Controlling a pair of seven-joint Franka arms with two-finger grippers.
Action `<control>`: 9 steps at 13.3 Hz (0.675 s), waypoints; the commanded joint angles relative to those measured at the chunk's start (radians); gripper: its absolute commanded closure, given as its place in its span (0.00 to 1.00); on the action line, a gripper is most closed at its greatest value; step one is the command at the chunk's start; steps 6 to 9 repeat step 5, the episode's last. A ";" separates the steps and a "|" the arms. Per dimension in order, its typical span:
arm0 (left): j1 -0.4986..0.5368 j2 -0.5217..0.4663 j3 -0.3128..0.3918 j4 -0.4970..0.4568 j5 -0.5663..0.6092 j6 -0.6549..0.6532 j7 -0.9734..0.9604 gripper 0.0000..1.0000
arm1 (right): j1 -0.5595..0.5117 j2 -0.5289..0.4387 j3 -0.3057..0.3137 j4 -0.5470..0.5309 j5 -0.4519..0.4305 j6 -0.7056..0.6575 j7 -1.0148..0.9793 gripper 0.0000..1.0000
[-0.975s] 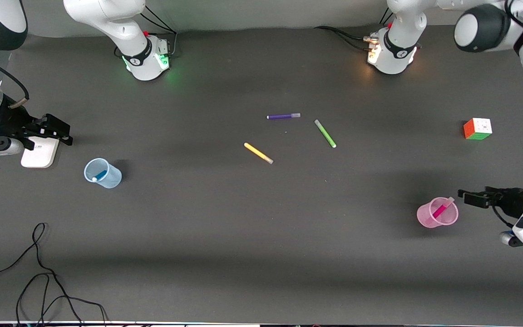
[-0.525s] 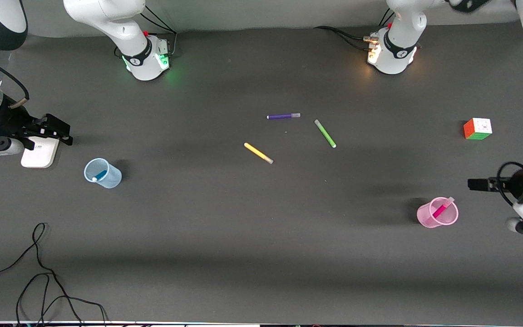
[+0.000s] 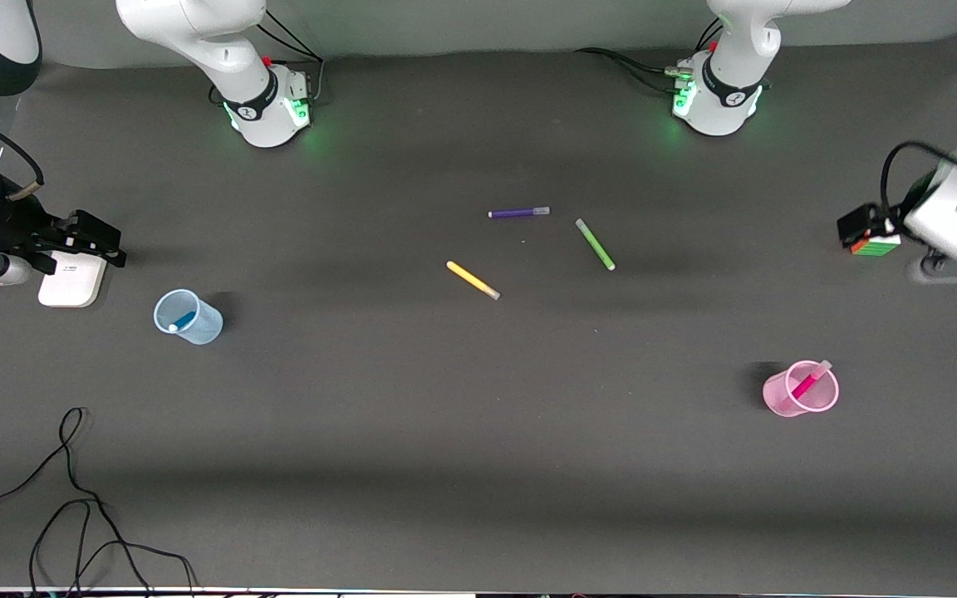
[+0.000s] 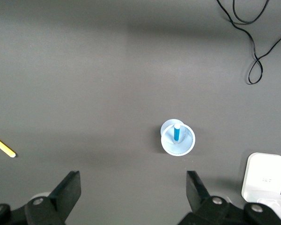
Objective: Place pink and blue markers in matching cups
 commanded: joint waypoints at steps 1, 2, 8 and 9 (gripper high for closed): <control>-0.007 -0.022 0.002 -0.048 0.007 0.039 -0.006 0.00 | 0.007 0.013 -0.003 0.024 -0.009 -0.015 0.019 0.00; -0.007 -0.023 0.002 -0.047 0.007 0.036 -0.006 0.00 | 0.007 0.011 -0.004 0.024 -0.009 -0.015 0.019 0.00; -0.007 -0.023 -0.001 -0.039 -0.005 0.013 -0.006 0.00 | 0.003 0.011 -0.007 0.026 -0.009 -0.015 0.018 0.00; -0.007 -0.023 -0.001 -0.039 -0.005 0.013 -0.006 0.00 | 0.003 0.011 -0.007 0.026 -0.009 -0.015 0.018 0.00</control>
